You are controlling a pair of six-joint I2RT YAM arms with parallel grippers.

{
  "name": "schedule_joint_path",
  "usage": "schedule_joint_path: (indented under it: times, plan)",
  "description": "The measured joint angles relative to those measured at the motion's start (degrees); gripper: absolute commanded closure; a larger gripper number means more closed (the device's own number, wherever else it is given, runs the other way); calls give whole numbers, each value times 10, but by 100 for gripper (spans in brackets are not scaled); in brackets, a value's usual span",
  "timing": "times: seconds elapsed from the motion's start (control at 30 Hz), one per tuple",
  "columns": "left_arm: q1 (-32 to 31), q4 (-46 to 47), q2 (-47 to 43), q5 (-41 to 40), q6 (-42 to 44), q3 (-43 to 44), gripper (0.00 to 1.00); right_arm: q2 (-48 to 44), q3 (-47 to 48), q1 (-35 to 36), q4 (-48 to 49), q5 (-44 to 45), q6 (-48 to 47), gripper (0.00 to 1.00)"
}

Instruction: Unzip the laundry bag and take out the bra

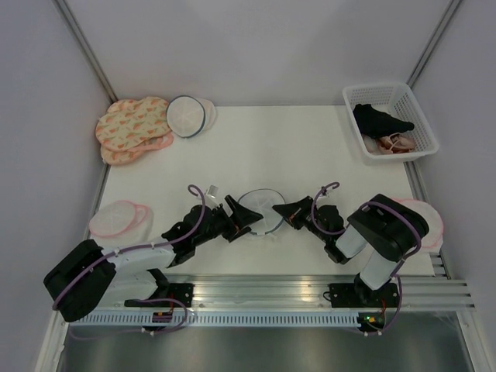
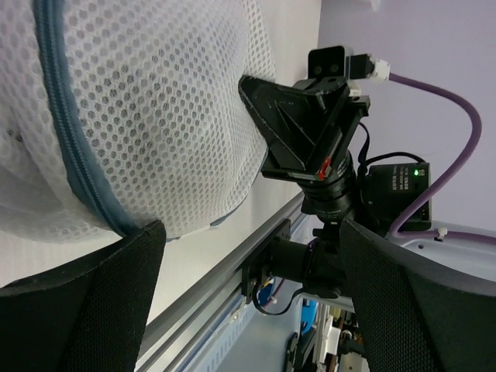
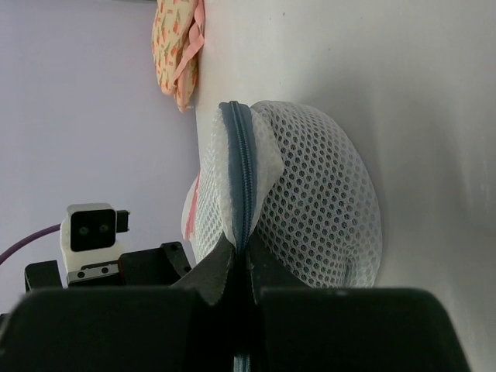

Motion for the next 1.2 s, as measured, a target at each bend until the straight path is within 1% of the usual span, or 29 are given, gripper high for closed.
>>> schedule_joint_path:
  times: [0.1, 0.23, 0.43, 0.53, 0.67, 0.73, 0.83, 0.97, 1.2]
  plan:
    - [-15, 7, 22, 0, -10, 3, 6, 6, 0, 3, 7, -1, 4, 100]
    - [-30, -1, 20, -1, -18, 3, 7, 6, 0, 4, 10, 0, 4, 100]
    - [-46, -57, -55, -22, -21, 2, 6, 6, -2, 4, 10, 0, 4, 100]
    - [-51, -75, -73, -34, -23, 2, 7, 5, -2, 4, 10, 0, 3, 100]
    - [-52, -76, -54, -41, -29, -7, 7, -7, -3, 4, 9, 0, -2, 99]
    - [-53, -74, -30, -41, -31, -7, 7, -23, -5, 4, 5, 0, -9, 99]
    - [-54, -67, -4, -41, -33, -7, 7, -54, -7, 4, -1, 0, -21, 100]
    - [-54, -58, 7, -45, -35, -7, 7, -96, -7, 5, -4, 0, -37, 100]
    - [-54, -34, 20, -78, -40, 6, 7, -105, -7, 17, -5, 4, -46, 99]
